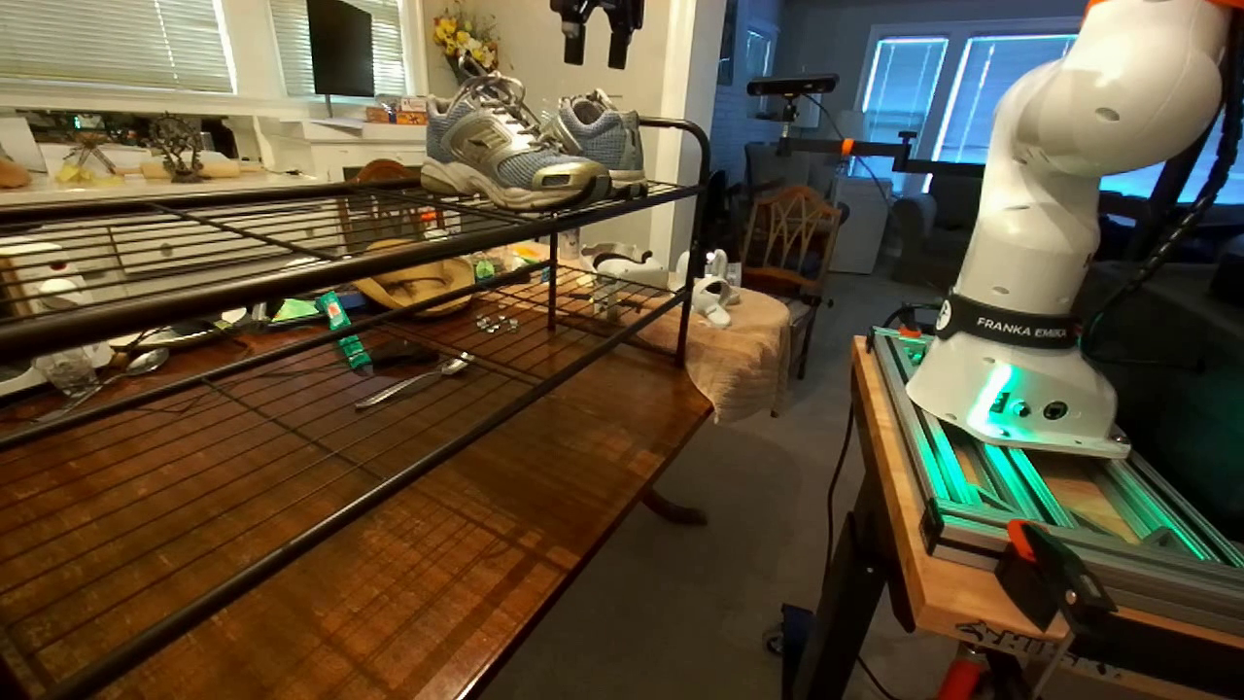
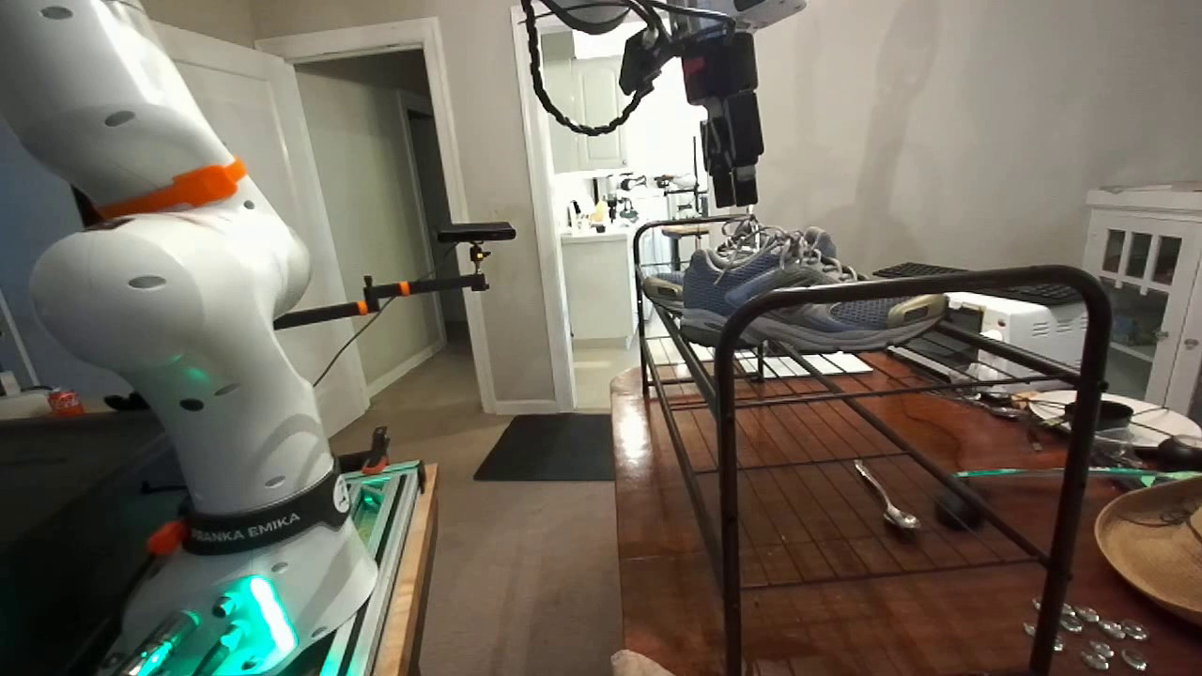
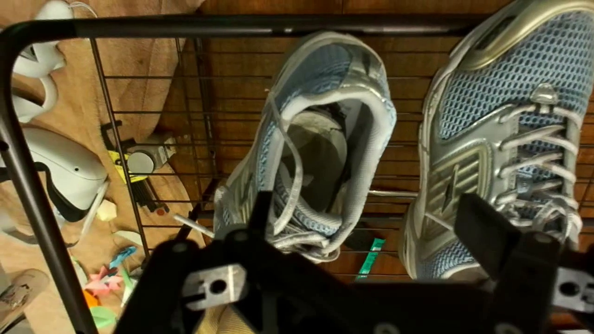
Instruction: Rotate the shoe clockwise on the shelf to face the front
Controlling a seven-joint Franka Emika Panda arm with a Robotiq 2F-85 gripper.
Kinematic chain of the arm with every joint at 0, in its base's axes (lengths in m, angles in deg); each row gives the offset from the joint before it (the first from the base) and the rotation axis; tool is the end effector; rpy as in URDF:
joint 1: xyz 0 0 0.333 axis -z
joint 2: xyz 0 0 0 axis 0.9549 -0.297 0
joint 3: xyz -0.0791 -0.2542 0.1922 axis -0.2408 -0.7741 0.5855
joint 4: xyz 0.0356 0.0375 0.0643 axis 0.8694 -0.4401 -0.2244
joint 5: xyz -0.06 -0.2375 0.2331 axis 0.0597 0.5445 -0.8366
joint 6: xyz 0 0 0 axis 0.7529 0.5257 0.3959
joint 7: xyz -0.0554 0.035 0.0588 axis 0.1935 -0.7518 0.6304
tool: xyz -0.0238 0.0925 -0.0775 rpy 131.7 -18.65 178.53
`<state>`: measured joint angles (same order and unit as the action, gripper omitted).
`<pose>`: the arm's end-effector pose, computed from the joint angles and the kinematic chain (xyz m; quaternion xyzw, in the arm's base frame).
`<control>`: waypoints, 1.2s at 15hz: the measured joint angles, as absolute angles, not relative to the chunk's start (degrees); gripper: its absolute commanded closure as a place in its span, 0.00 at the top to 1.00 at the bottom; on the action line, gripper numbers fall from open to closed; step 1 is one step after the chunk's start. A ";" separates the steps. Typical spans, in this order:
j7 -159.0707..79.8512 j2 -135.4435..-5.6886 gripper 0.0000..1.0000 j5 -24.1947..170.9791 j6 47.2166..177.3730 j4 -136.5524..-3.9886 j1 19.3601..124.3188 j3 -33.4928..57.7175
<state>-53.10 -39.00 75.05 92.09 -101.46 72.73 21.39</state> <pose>0.4297 0.0373 0.5321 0.9927 -0.0974 0.0593 0.0382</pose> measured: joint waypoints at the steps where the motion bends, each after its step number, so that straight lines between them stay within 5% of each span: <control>1: -53.23 -38.95 1.00 75.01 92.09 -101.87 72.75 21.07; 18: -56.26 -35.08 1.00 73.09 93.06 -110.98 72.93 20.00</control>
